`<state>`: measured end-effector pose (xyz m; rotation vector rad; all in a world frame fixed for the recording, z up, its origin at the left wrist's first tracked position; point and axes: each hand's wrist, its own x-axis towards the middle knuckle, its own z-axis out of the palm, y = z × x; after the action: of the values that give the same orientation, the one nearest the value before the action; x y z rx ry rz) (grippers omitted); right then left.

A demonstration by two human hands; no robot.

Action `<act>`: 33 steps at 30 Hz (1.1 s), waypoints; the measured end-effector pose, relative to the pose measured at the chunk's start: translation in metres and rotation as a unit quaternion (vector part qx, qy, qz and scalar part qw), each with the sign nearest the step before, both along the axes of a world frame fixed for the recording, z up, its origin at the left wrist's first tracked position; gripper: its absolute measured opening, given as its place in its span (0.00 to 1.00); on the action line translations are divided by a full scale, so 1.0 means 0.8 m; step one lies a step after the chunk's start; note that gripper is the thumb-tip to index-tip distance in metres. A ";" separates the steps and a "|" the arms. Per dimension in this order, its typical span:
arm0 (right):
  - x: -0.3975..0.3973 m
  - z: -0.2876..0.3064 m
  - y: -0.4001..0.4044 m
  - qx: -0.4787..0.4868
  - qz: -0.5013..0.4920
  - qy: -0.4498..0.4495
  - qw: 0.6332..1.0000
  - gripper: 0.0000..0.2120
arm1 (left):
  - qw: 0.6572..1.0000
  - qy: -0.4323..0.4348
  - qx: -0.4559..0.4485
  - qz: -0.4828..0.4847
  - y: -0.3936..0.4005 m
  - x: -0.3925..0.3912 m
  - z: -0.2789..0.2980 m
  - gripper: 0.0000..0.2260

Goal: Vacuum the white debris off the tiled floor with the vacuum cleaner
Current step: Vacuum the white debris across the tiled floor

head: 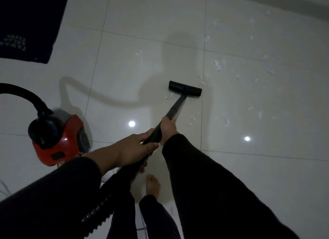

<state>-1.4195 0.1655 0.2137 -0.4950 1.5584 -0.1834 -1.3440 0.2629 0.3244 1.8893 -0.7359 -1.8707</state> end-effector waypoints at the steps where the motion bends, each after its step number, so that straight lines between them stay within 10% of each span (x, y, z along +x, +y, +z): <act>1: -0.003 -0.003 -0.001 -0.005 0.002 0.000 1.000 0.30 | 1.000 0.003 0.002 -0.002 -0.001 -0.004 -0.004 0.22; 33: 0.072 -0.008 0.223 0.025 -0.116 -0.014 0.993 0.28 | 0.993 -0.013 0.036 -0.110 0.194 0.090 0.012 0.27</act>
<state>-1.3622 0.3441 0.2071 -0.2705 1.5878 -0.3278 -1.2720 0.4178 0.3341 1.9469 -0.9295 -2.0323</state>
